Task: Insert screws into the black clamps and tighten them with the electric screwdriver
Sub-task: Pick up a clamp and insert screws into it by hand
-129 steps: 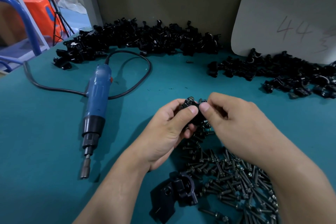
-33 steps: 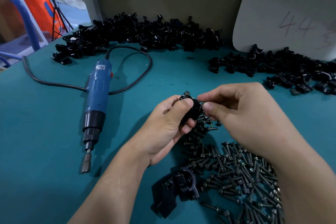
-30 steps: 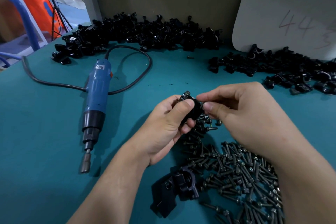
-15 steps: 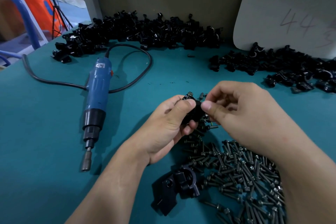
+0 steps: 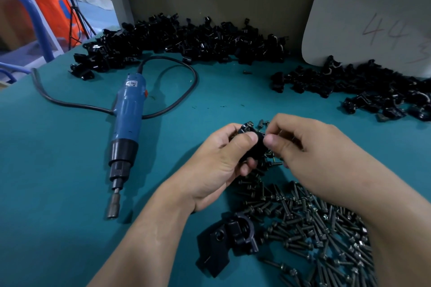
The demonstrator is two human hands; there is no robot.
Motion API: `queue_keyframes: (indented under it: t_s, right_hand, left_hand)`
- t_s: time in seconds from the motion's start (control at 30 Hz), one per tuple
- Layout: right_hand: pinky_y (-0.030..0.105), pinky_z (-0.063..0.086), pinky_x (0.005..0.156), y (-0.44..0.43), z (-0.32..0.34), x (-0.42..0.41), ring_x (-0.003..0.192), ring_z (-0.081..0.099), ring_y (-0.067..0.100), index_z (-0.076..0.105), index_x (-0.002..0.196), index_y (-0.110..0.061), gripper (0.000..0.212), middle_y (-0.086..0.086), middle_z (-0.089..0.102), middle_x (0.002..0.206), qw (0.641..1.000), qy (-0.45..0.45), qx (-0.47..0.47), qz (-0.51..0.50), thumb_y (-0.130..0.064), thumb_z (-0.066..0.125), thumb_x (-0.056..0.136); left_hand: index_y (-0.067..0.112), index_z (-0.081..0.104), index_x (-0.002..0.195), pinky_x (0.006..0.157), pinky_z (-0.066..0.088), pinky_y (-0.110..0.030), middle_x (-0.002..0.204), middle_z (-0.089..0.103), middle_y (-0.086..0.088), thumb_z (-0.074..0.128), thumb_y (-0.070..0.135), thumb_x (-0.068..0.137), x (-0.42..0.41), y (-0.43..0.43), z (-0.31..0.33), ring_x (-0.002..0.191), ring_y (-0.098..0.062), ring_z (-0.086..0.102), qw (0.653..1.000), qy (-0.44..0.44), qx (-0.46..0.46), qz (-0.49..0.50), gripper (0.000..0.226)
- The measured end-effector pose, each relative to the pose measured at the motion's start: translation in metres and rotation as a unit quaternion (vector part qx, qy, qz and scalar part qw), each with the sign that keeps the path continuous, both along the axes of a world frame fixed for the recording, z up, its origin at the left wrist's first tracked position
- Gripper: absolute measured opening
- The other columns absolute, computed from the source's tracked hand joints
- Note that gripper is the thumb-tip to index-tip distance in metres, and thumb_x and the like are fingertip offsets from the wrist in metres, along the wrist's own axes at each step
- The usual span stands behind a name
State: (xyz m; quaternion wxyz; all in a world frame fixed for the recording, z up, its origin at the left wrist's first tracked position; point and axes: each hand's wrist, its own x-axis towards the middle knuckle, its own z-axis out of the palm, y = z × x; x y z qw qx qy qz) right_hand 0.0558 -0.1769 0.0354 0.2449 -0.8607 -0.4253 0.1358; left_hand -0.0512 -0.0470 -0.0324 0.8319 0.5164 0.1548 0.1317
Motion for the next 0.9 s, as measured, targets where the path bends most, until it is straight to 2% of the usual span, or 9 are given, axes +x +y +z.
queue_keyframes:
  t_s: [0.07,0.2,0.3,0.4,0.5,0.57,0.67,0.77,0.9]
  right_hand:
    - [0.031,0.038,0.052,0.003,-0.003,-0.001,0.052,0.049,0.008,0.054,0.081,-0.034,0.026,-0.009,0.057,0.059,1.000,-0.007,-0.009,-0.004,-0.050,0.047,0.100]
    - [0.036,0.041,0.055,0.005,-0.010,0.000,0.050,0.046,0.009,0.055,0.080,-0.019,0.043,-0.008,0.052,0.054,0.999,-0.007,-0.030,-0.016,-0.054,0.041,0.101]
    - [0.037,0.043,0.056,0.003,-0.009,0.003,0.049,0.045,0.008,0.057,0.082,-0.022,0.047,-0.011,0.051,0.054,1.000,0.011,-0.022,-0.012,-0.062,0.036,0.095]
    - [0.035,0.042,0.053,0.004,-0.009,0.002,0.052,0.048,0.011,0.053,0.085,-0.031,0.035,-0.007,0.053,0.056,1.000,-0.001,-0.007,-0.006,-0.061,0.036,0.094]
    - [0.035,0.040,0.053,0.009,-0.013,-0.003,0.052,0.047,0.012,0.048,0.079,-0.027,0.035,-0.008,0.052,0.057,1.000,-0.021,0.016,-0.011,-0.054,0.038,0.100]
    - [0.035,0.038,0.051,0.012,-0.015,-0.005,0.052,0.046,0.013,0.046,0.076,-0.030,0.037,-0.012,0.053,0.057,0.999,-0.032,0.024,-0.013,-0.057,0.034,0.098]
    - [0.034,0.036,0.053,0.017,-0.011,-0.010,0.051,0.045,0.009,0.047,0.075,-0.032,0.045,-0.020,0.053,0.058,0.998,-0.017,0.056,-0.023,-0.068,0.026,0.092]
    - [0.033,0.040,0.061,0.024,-0.002,-0.023,0.061,0.051,0.002,0.055,0.080,-0.028,0.066,-0.019,0.057,0.060,0.986,0.076,0.127,-0.076,-0.080,0.016,0.087]
    - [0.032,0.043,0.066,0.047,-0.004,-0.064,0.073,0.063,0.009,0.058,0.093,-0.029,0.051,-0.008,0.066,0.069,0.985,0.114,0.111,-0.070,-0.074,0.034,0.090]
  left_hand:
    - [0.012,0.058,0.107,0.058,0.043,-0.015,0.089,0.065,0.007,0.056,0.018,0.103,0.000,0.000,-0.001,0.066,-0.004,0.055,1.000,-0.001,0.005,0.000,0.008]
    - [0.011,0.057,0.109,0.060,0.043,-0.017,0.091,0.064,0.005,0.055,0.018,0.104,0.000,0.000,-0.002,0.069,-0.004,0.055,1.000,-0.002,0.014,0.003,0.009]
    - [0.011,0.058,0.108,0.058,0.043,-0.015,0.088,0.066,0.006,0.054,0.018,0.105,0.000,0.000,-0.001,0.066,-0.004,0.055,1.000,-0.003,0.018,0.002,0.008]
    - [0.011,0.056,0.106,0.057,0.043,-0.015,0.089,0.063,0.004,0.053,0.016,0.105,0.000,-0.001,0.001,0.065,-0.005,0.054,1.000,-0.006,0.020,0.011,0.006]
    - [0.009,0.055,0.112,0.068,0.044,-0.021,0.099,0.057,-0.006,0.052,0.016,0.106,0.000,-0.002,0.001,0.083,-0.010,0.053,0.999,-0.009,0.032,0.022,0.010]
    - [0.009,0.054,0.114,0.075,0.043,-0.024,0.103,0.056,-0.009,0.052,0.016,0.106,0.000,-0.002,0.003,0.093,-0.016,0.051,0.999,-0.009,0.028,0.031,0.011]
    - [0.011,0.053,0.107,0.065,0.042,-0.019,0.091,0.060,-0.001,0.052,0.014,0.106,-0.002,-0.001,0.013,0.075,-0.009,0.054,0.998,-0.025,0.018,0.057,0.003]
    - [0.013,0.055,0.100,0.057,0.044,-0.014,0.084,0.062,0.002,0.059,0.017,0.104,-0.015,0.008,0.033,0.063,-0.006,0.055,0.989,-0.065,0.015,0.132,0.007]
    - [0.010,0.057,0.098,0.052,0.047,-0.016,0.084,0.066,-0.005,0.060,0.021,0.100,-0.063,0.051,0.066,0.062,-0.009,0.060,0.943,-0.140,-0.014,0.300,0.012]
